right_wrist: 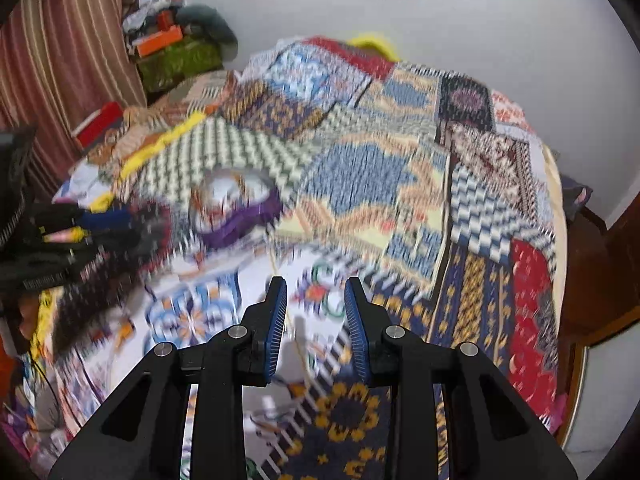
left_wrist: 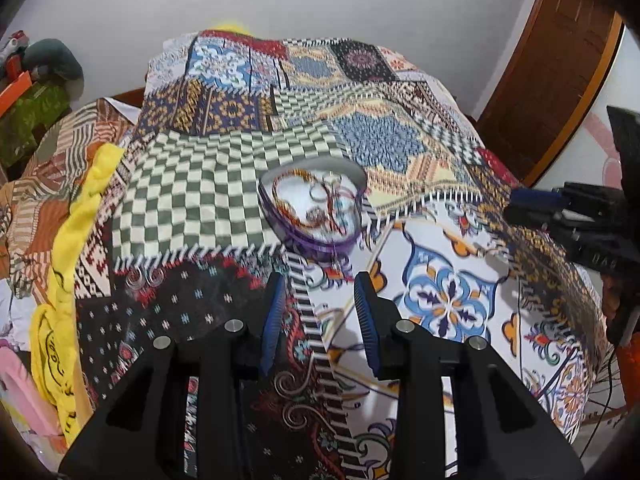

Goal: Organize jewelry

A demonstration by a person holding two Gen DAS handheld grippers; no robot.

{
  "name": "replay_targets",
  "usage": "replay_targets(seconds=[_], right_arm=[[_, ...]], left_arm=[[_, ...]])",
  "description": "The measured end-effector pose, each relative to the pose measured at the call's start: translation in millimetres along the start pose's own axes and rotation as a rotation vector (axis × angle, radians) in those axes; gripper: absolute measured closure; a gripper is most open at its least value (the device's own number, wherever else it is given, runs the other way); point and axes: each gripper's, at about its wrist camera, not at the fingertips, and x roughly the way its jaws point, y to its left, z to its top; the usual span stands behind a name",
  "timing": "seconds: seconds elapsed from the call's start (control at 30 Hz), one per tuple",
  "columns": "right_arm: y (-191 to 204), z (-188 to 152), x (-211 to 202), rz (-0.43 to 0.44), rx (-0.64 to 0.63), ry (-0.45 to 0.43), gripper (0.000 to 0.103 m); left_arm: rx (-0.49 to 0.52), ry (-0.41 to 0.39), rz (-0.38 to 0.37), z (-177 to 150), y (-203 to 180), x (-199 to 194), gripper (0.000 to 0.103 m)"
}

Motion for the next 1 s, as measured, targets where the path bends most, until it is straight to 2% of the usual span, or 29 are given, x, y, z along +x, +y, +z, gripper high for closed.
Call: replay_targets(seconds=[0.27,0.43,0.53,0.7,1.0], right_arm=[[4.7,-26.8,18.2,0.040,-0.011,0.075,0.076],[10.4,-29.3,20.6,0.015,-0.035,0.062,0.078],[12.0,-30.0,24.2,0.018,-0.044,0.065,0.094],[15.6,-32.7,24.9,0.004,-0.057,0.052,0.095],[1.3,-28.5,18.8,0.043,0.000,0.021,0.095]], left_arm=[[-0.011,0.067,0.000,-16.9,1.5,18.6,0.068],[-0.012,0.087,0.005,-21.7,2.4,26.2,0.068],[-0.011,0.088,0.008,-20.8,2.9,28.7,0.068],[-0.006,0.102,0.004,-15.4,0.8,36.7,0.068],[0.009,0.118,-0.020,3.2,-10.3,60.0,0.068]])
